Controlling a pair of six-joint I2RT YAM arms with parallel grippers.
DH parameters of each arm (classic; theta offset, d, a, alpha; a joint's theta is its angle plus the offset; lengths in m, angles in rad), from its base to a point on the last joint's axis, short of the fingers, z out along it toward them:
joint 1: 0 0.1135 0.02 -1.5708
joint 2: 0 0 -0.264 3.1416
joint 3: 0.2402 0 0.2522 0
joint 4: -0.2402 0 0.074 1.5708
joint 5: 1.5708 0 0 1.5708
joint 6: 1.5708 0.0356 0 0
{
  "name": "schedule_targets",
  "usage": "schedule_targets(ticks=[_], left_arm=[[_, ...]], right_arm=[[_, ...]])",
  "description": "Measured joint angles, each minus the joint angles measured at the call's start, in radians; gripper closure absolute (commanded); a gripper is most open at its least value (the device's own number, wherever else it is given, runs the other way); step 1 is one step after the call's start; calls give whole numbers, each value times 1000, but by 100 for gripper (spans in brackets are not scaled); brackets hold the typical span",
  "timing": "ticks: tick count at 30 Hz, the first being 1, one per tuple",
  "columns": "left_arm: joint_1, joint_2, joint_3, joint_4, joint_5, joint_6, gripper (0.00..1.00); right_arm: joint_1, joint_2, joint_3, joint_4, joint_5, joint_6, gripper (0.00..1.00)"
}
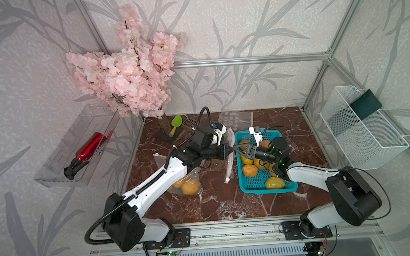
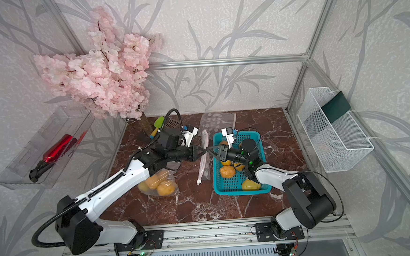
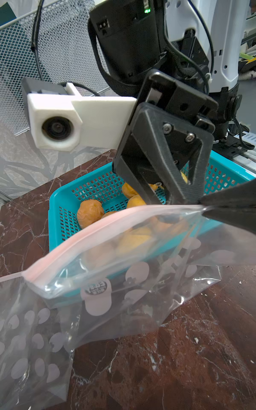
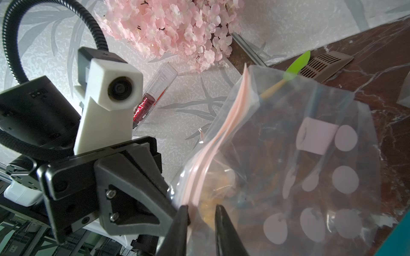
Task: Put the potatoes into a zipper bag and zip it
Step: Open the zipper of the food storage bag.
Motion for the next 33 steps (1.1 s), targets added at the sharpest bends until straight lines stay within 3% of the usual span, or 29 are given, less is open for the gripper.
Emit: schedule_targets(ticks=[15,24,33], left_arm=[[-5,21,0,-6,12,0,100],[-5,21,0,-6,11,0,100],[-6,8,0,-6,7,-1,100]], right_arm=[[-1,34,28,100,-26,67,83],[-1,22,20,90,-24,41,76],[-1,-8,-16,89,-21,16,80]])
